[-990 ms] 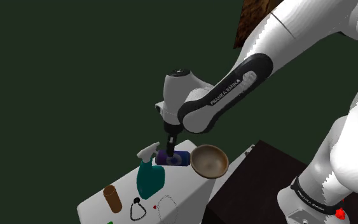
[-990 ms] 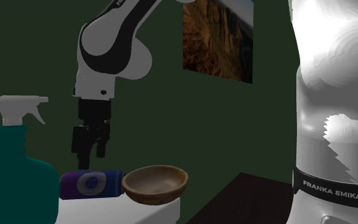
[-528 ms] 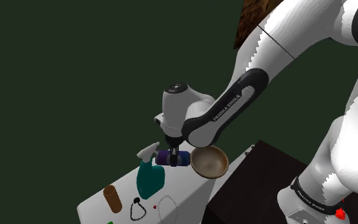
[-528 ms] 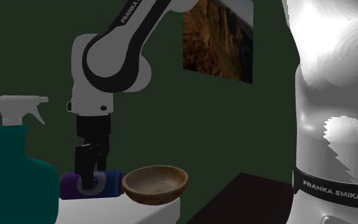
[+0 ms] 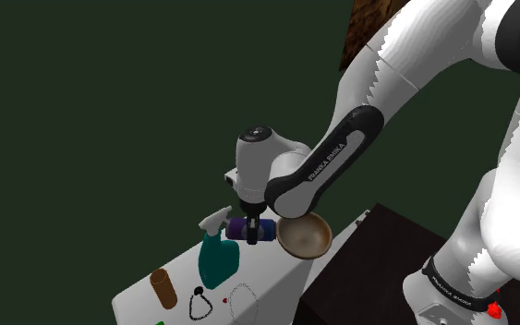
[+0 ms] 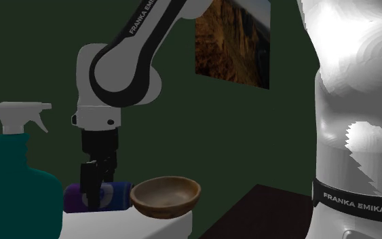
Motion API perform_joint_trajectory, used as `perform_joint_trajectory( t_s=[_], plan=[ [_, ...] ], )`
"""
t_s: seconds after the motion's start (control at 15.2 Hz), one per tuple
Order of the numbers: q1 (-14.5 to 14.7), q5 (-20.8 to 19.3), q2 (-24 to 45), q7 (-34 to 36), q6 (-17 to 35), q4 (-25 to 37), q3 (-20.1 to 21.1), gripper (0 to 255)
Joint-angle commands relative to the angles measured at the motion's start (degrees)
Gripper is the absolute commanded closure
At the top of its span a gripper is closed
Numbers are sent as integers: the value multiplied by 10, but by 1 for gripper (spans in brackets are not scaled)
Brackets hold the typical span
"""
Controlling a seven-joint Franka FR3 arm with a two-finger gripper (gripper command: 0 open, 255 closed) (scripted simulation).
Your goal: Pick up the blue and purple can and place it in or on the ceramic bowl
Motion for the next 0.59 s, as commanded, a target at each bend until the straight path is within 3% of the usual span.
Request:
perform_joint_trajectory(
  t_s=[0.0, 0.07, 0.53],
  plan=[
    [0, 0, 0, 0, 0, 0, 0, 0],
    [0, 0, 0, 0, 0, 0, 0, 255],
    [0, 0, 0, 0, 0, 0, 0, 255]
  ],
)
